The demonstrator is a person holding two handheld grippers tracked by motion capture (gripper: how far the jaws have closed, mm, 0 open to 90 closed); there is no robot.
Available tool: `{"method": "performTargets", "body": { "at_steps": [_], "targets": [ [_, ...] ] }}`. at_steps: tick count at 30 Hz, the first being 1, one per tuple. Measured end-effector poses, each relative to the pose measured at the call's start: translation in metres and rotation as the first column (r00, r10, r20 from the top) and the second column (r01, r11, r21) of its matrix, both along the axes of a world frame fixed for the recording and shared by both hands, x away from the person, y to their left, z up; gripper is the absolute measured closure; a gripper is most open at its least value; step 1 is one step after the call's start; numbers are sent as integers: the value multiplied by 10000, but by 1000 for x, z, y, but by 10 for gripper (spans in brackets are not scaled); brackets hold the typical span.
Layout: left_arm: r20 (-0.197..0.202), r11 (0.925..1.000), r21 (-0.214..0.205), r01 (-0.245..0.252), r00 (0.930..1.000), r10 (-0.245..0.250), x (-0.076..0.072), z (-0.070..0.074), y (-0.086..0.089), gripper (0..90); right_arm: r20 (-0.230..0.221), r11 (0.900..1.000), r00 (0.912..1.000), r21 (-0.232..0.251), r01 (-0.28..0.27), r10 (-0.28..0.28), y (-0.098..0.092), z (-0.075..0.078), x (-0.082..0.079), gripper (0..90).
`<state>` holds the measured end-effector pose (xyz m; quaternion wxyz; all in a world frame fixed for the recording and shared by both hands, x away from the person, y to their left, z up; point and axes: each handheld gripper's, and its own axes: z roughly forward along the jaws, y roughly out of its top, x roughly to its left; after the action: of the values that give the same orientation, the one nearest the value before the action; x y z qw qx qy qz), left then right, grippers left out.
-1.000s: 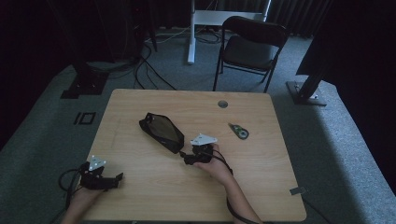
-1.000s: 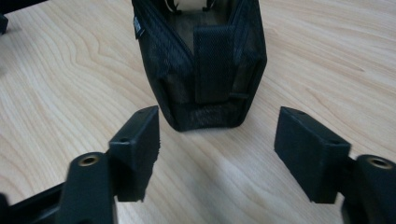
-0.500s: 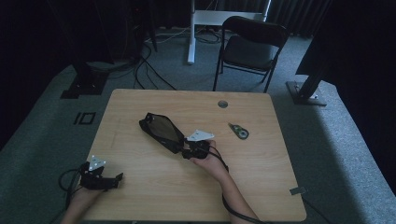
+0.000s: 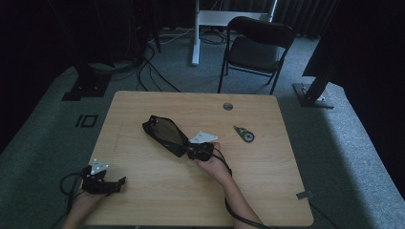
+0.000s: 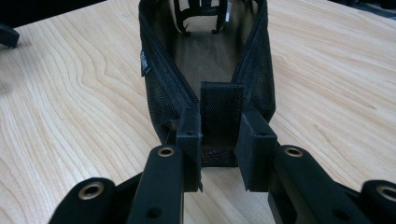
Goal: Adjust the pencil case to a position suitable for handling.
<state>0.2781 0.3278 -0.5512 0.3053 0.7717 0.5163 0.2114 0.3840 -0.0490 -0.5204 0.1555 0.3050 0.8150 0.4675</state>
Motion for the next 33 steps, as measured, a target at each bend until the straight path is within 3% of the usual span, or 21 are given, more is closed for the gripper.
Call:
{"method": "performTargets", "body": {
  "at_steps": [7, 33],
  "targets": [
    [-3, 10000, 0, -2, 10000, 2, 0, 0, 0, 1, -193, 9995, 9995, 210, 238, -234, -11, -1, -1, 724],
    [3, 10000, 1, 0, 10000, 0, 0, 0, 0, 1, -122, 9960, 9959, -7, 896, -896, -62, 3, -16, 728]
  ]
}}
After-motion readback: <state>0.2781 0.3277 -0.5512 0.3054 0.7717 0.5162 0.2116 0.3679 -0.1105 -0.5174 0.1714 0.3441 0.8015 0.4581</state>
